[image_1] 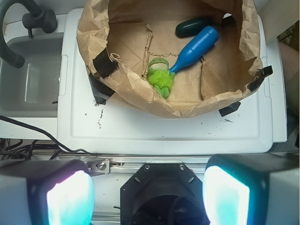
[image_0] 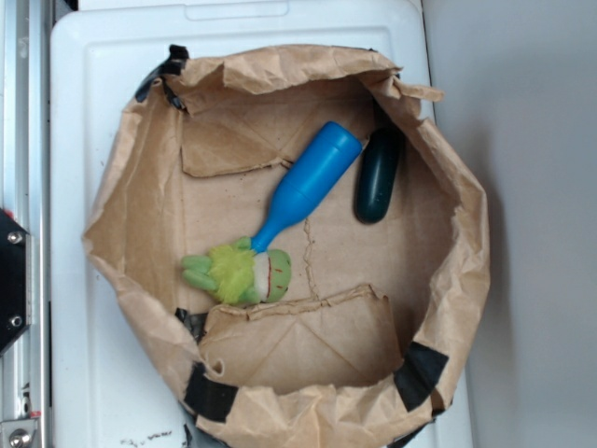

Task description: Grab the green animal.

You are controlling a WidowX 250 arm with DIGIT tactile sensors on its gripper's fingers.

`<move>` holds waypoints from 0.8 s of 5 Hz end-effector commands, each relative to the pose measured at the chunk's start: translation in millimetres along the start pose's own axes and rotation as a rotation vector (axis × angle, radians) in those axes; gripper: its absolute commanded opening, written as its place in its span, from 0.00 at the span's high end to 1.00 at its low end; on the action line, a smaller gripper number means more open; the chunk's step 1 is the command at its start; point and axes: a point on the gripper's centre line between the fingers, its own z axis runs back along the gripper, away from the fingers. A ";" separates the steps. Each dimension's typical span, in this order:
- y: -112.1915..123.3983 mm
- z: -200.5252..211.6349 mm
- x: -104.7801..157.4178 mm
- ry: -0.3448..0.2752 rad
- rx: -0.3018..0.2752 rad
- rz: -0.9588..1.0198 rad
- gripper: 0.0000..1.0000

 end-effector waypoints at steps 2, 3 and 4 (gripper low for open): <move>4.3 -9.1 49.5 0.001 -0.024 0.030 0.00; 13.6 -22.9 75.7 -0.015 -0.016 0.031 0.00; 29.9 -37.8 76.9 -0.020 -0.063 -0.034 0.00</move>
